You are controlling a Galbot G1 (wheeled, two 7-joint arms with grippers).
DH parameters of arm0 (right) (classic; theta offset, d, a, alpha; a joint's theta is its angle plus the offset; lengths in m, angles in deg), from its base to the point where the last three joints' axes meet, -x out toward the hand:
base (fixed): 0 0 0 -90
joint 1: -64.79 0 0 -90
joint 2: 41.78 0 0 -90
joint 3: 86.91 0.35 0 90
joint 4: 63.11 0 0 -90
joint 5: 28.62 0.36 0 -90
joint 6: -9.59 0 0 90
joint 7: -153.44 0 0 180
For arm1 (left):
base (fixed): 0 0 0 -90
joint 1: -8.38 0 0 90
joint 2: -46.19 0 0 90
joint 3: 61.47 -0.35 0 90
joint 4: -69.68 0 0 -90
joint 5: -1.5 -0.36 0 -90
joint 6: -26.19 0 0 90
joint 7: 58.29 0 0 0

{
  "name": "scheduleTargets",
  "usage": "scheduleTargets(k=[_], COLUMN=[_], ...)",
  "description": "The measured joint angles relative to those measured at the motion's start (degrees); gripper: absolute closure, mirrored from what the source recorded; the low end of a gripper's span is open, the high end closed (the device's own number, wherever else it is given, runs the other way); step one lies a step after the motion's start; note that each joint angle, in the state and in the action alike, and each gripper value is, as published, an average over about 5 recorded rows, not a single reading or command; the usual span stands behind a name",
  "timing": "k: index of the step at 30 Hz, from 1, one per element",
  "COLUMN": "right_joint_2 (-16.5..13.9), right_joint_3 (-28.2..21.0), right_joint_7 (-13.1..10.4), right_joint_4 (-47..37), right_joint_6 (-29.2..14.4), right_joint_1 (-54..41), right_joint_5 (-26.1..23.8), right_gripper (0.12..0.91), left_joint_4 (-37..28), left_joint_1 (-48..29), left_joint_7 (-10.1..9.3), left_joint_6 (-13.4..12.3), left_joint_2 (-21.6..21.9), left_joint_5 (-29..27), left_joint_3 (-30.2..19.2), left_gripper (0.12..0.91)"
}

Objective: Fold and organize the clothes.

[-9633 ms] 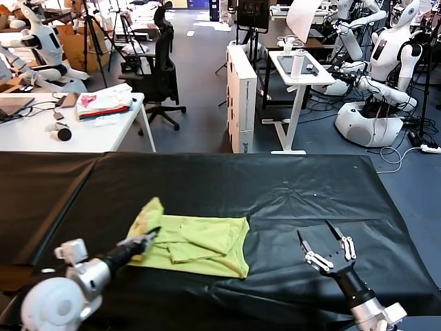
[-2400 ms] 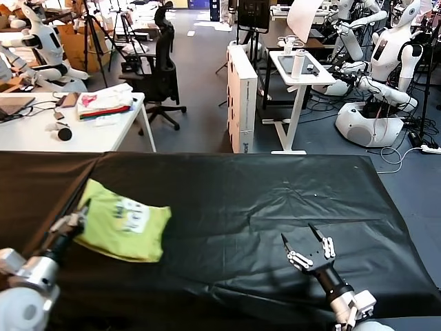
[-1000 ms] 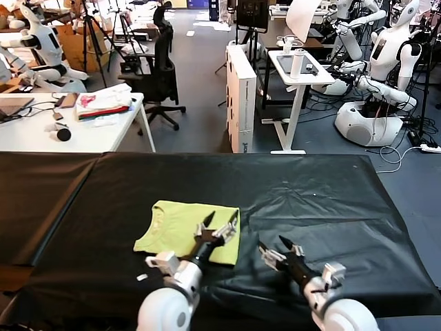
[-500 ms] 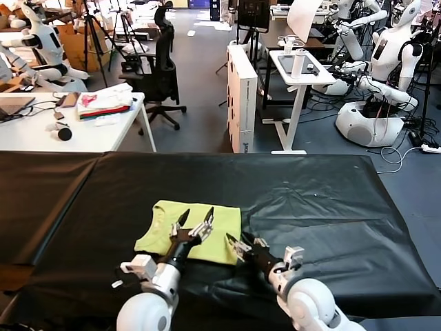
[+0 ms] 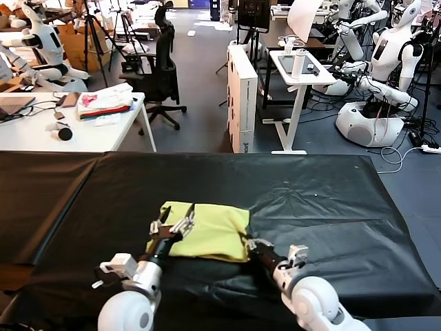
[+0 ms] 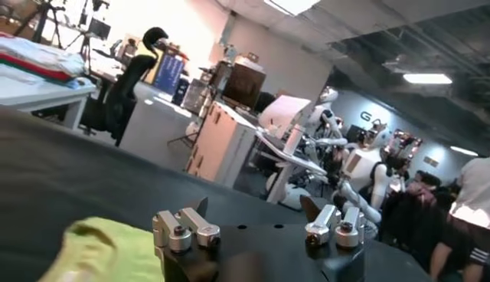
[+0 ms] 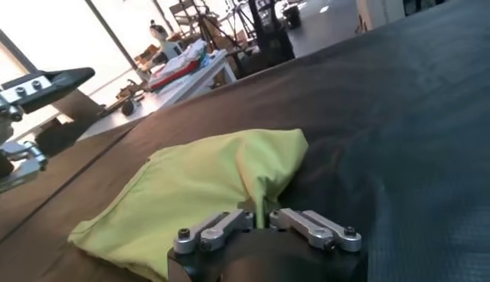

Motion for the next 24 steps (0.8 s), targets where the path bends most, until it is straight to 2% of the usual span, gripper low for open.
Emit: scheduleTargets(k=[7, 10, 12, 15, 17, 19, 21, 24], right_joint_2=[-2.64, -2.91, -3.24, -4.18, -5.01, -5.91, -6.65, -7.11], right_joint_3=[3.72, 4.8, 5.4, 6.51, 7.48, 8.66, 9.95, 11.64], right_joint_7=[0.47, 2.42, 4.57, 8.94, 11.88, 13.75, 14.12, 12.96], right_joint_4=[-1.46, -2.3, -2.46, -1.98, -1.29, -0.57, -0.14, -0.15], right_joint_6=[-0.3, -2.14, -4.02, -7.99, -11.04, -13.68, -15.93, -18.01], right_joint_1=[0.01, 0.21, 0.69, 2.02, 3.32, 4.82, 6.2, 7.32], right_joint_5=[-2.25, -5.05, -7.21, -11.32, -14.78, -18.23, -21.55, -25.57], right_gripper=[0.855, 0.854, 0.825, 0.687, 0.555, 0.441, 0.309, 0.168], left_joint_4=[-0.68, -1.01, -1.23, -1.51, -1.63, -1.73, -1.88, -2.12], left_joint_1=[0.11, 0.34, 0.6, 1.09, 1.35, 1.53, 1.67, 1.88], left_joint_7=[0.1, 0.16, 0.22, 0.3, 0.33, 0.34, 0.35, 0.36], left_joint_6=[-0.13, -0.37, -0.61, -0.9, -1.02, -1.12, -1.22, -1.39], left_joint_2=[1.33, 1.54, 1.66, 1.92, 2.12, 2.32, 2.45, 2.44], left_joint_5=[1.81, 2.14, 2.28, 2.56, 2.84, 3.12, 3.27, 3.2], left_joint_3=[3.45, 4.64, 5.26, 6.03, 6.43, 6.79, 7.02, 7.15], left_gripper=[0.123, 0.123, 0.123, 0.123, 0.123, 0.123, 0.123, 0.123])
